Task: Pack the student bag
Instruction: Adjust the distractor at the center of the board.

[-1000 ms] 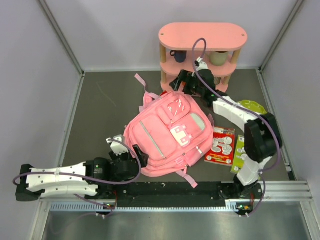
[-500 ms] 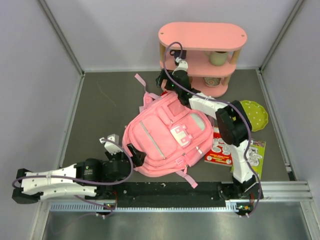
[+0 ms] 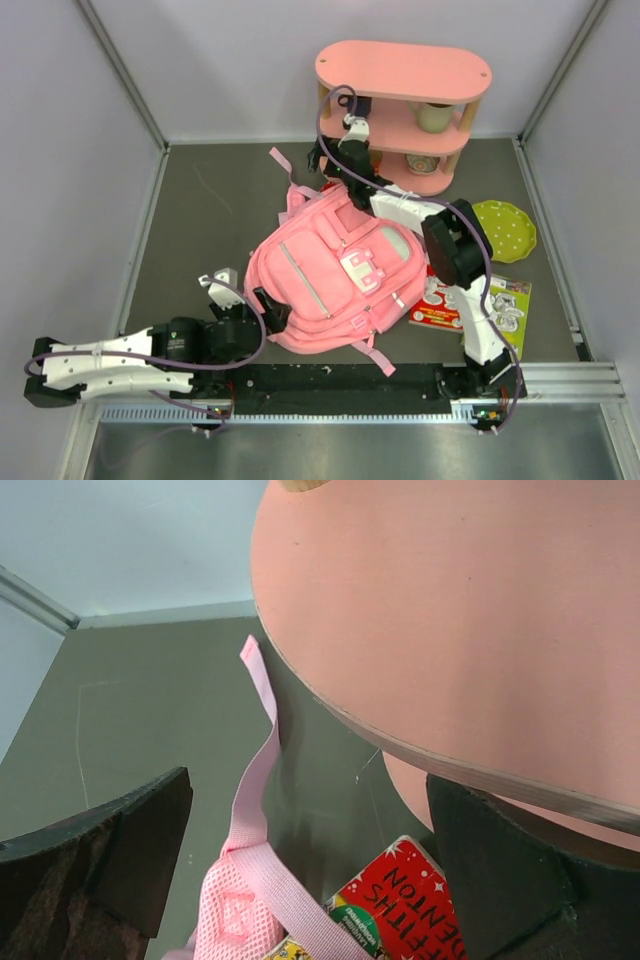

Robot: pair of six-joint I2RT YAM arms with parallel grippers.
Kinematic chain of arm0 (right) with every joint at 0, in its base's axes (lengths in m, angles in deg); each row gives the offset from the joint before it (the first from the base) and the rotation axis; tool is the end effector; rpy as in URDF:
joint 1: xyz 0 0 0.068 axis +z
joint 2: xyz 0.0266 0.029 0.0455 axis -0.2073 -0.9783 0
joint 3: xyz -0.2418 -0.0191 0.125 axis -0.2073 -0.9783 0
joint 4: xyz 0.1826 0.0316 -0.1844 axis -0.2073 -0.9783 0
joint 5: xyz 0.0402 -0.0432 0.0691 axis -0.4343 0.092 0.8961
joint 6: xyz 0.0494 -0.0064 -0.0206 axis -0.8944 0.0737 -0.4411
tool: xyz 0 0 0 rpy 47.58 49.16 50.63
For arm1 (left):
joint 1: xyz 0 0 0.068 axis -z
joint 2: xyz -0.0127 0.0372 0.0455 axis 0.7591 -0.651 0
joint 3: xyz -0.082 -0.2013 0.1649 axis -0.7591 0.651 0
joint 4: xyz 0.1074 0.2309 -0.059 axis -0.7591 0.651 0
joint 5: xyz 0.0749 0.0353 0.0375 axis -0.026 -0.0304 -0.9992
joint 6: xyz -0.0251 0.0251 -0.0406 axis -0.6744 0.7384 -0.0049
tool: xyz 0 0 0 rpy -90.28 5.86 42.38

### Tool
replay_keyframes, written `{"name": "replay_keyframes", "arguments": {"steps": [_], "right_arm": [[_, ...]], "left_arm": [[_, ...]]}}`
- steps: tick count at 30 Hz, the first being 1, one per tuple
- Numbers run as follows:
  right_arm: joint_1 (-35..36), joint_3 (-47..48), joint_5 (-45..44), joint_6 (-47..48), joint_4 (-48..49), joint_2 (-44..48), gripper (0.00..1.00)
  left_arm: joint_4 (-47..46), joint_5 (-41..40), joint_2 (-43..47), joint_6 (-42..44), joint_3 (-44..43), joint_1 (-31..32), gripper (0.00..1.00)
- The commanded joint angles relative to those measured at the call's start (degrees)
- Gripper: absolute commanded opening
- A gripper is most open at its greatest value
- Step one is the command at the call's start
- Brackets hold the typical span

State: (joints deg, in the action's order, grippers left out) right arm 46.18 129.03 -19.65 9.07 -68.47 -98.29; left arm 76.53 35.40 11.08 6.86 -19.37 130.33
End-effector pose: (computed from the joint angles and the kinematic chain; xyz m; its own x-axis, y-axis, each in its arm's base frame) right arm 0.4394 0.2889 0.2337 -0.3088 0.3188 -0.8961 -0.2513 0.8813 0.4002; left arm 0.0405 -0.0871 0.2358 -0.6000 -0.4471 -0.6634 -0.0090 0.8330 -0.5532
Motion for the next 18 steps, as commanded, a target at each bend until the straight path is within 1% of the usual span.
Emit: {"name": "replay_keyframes", "arguments": {"steps": [1,3,8,10,12,14,16,18], "right_arm": [[-1.43,-1.25,0.74,1.89,6.49,0.15,0.99],[-1.43,-4.49,3.98,1.98,9.65,2.43,0.99],[-1.35,-11.27,10.15,3.91,13.18,8.93,0.99],[-1.35,-15.04,14.89,4.09,15.45,13.06,0.99],[-1.35,-18.55,17.35,4.7,16.25,17.35,0.99],[-1.26,-21.63,17.37,5.75,19.94,20.09,0.99],[-1.35,-24.37,16.84,7.76,19.08,24.21,0.99],[-1.35,-26.12,15.62,8.22,13.03,27.47,0.99]], "left_arm": [[1.21,-1.87,-0.99,-0.78,-1.45,0.0,0.98],[1.29,-1.87,-1.17,-0.78,-1.54,0.09,0.98],[1.38,-1.78,-1.17,-0.08,-2.06,0.0,0.98],[1.12,-1.87,-1.43,0.36,-1.98,0.0,0.98],[0.94,-1.87,-2.13,0.97,-2.24,0.0,0.98],[0.94,-1.95,-2.66,1.41,-2.76,0.0,0.98],[0.77,-2.13,-3.45,1.76,-3.2,-0.09,0.98],[0.51,-2.04,-4.15,2.11,-3.47,0.0,0.98]]}}
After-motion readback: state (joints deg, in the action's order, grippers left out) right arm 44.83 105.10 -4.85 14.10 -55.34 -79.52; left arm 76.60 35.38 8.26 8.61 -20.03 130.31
